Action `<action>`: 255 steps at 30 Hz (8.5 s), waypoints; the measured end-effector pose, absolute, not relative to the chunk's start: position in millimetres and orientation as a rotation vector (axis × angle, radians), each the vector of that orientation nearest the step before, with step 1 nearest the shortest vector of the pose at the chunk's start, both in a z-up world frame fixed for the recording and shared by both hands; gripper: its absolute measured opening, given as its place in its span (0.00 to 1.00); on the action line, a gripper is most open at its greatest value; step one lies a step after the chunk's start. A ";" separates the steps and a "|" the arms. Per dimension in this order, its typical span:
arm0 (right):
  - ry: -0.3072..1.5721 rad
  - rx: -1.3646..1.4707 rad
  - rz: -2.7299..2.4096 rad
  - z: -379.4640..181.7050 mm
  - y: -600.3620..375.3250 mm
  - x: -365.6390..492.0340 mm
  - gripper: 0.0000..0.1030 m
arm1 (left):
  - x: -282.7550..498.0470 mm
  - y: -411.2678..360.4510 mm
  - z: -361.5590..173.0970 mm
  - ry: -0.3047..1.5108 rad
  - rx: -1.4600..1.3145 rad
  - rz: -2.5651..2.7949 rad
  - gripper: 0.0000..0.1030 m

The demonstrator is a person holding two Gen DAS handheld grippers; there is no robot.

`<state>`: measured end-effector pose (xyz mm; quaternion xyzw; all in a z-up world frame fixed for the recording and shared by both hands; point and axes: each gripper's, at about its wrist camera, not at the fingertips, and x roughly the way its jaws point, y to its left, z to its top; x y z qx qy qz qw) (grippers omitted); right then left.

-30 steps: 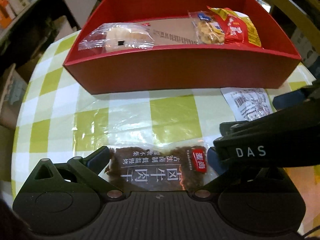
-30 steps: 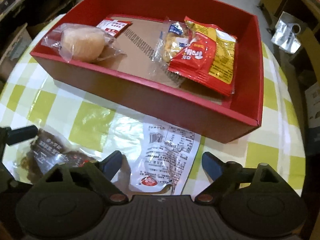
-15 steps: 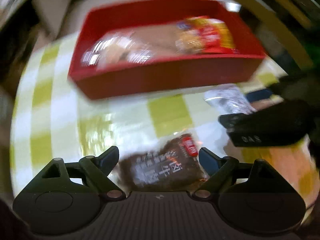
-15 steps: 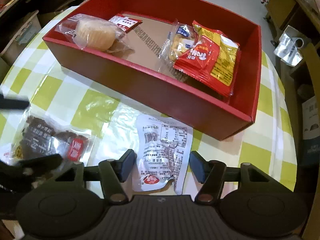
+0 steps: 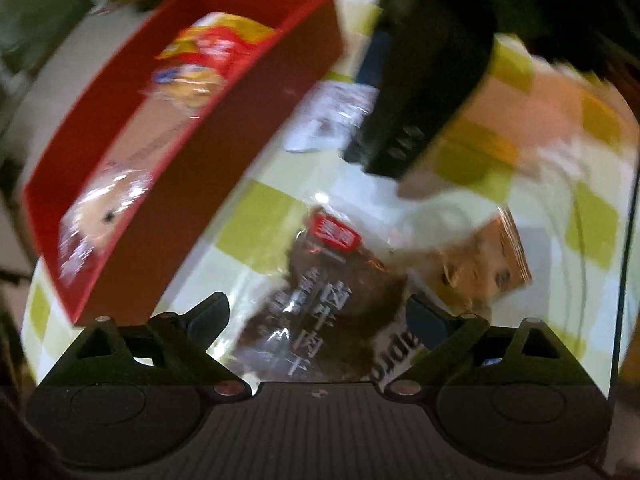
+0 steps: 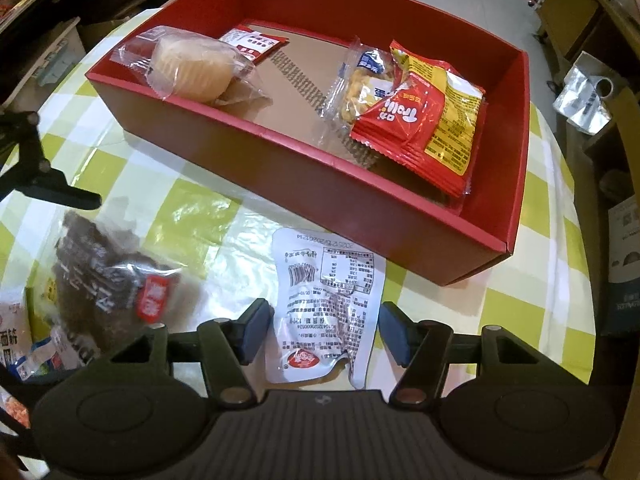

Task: Organize snacks
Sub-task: 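Lift the jerky packet with the left gripper while the right moves over the white sauce packet, then lower the right gripper onto the white sauce packet and close it, then lift the white packet with the right gripper while the left carries the jerky toward the tray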

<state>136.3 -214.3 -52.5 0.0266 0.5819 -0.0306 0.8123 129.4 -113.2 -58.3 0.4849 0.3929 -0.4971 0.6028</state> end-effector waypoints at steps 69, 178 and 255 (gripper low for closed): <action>1.227 -0.023 -0.055 -43.3 -231.9 107.3 0.63 | 138.0 -113.1 -59.6 1.159 0.519 -0.565 0.70; 1.129 0.133 -0.022 3.2 -243.2 93.6 0.45 | 153.2 -99.6 -21.8 1.122 0.368 -0.614 0.77; 1.053 0.243 -0.087 26.8 -238.6 91.4 0.47 | 154.2 -112.6 6.7 1.018 0.366 -0.595 0.80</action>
